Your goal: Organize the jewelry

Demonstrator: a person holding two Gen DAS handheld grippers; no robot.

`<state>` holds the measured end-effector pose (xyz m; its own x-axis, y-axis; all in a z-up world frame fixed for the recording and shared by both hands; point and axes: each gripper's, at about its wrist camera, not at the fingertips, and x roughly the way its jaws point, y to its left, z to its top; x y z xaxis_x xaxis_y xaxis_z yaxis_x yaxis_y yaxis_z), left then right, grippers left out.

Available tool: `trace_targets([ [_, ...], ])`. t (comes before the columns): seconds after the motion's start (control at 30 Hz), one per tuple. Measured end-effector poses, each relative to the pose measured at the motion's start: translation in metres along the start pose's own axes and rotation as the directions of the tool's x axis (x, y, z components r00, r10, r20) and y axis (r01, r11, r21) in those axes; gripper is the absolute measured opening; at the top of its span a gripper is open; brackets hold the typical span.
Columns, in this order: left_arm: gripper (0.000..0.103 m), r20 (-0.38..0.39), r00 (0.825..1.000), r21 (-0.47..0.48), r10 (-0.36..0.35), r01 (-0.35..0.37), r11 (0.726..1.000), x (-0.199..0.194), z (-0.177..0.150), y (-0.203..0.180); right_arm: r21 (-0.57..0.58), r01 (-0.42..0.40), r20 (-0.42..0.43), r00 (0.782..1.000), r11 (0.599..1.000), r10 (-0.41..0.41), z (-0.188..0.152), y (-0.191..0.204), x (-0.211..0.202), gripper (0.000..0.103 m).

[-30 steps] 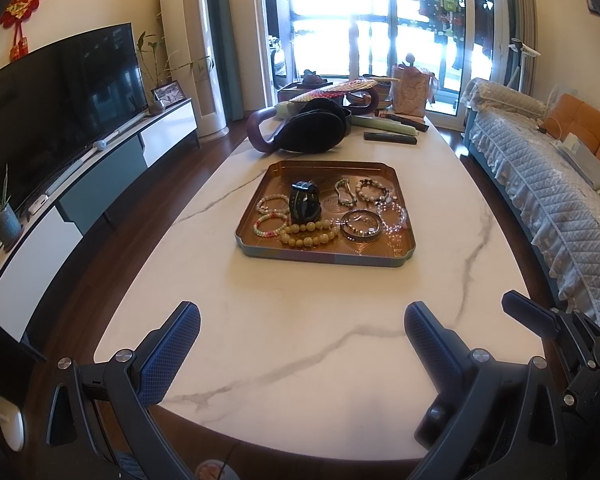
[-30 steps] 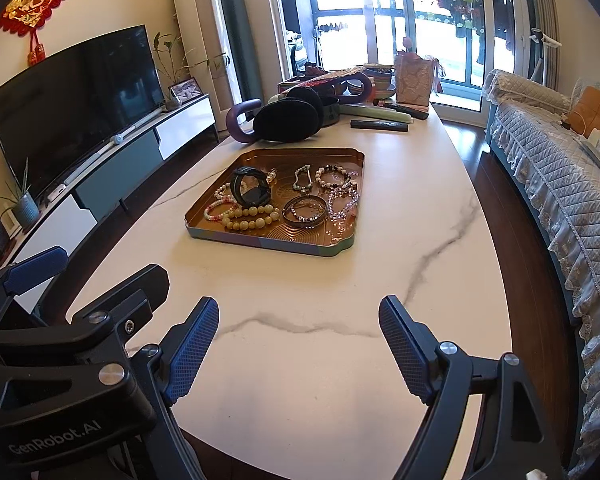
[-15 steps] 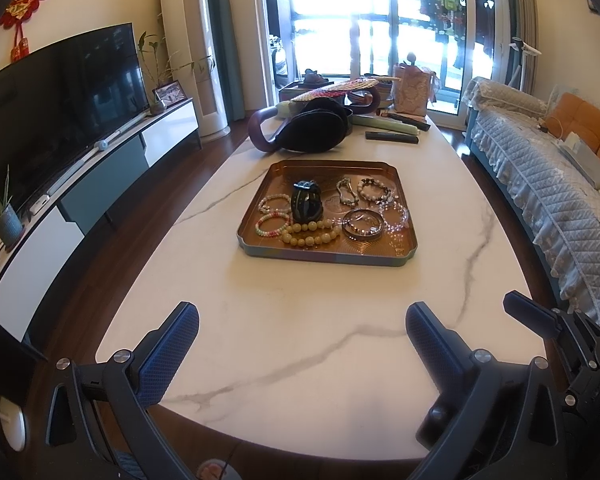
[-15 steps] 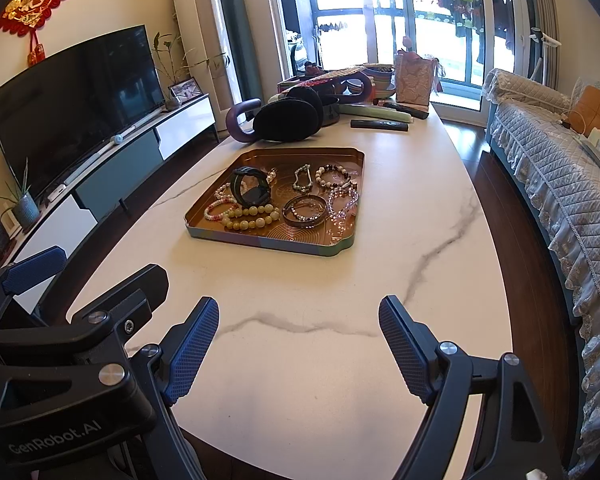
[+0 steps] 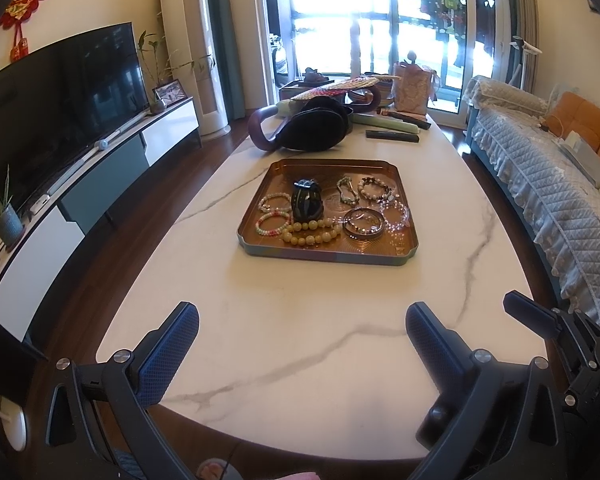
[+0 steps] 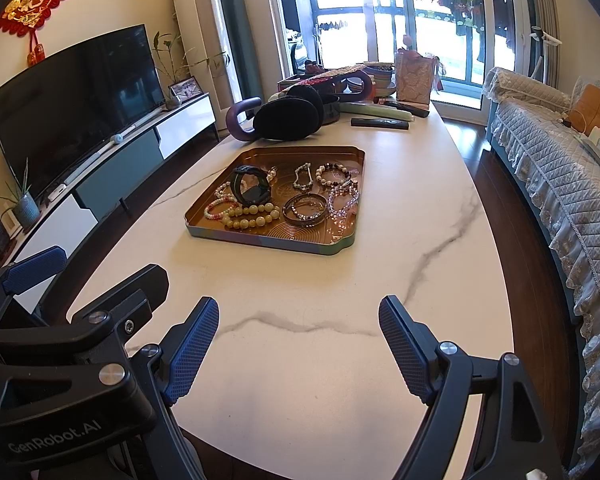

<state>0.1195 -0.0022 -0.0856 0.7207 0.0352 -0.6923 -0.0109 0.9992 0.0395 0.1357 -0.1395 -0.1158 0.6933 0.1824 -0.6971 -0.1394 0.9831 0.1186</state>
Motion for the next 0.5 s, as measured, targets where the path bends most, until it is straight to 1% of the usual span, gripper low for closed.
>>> trace_targets([
  [0.37, 0.103, -0.012, 1.0, -0.001, -0.01, 0.01, 1.0, 0.0017, -0.003, 0.0027, -0.001, 0.0, 0.0, 1.0, 1.0, 0.0, -0.0002, -0.0006, 0.0003, 0.08],
  [0.5, 0.103, -0.005, 1.0, 0.003, -0.001, 0.001, 1.0, 0.0015, -0.003, 0.0022, 0.001, -0.001, -0.002, 1.0, 1.0, 0.001, -0.0003, -0.0002, 0.0003, 0.08],
])
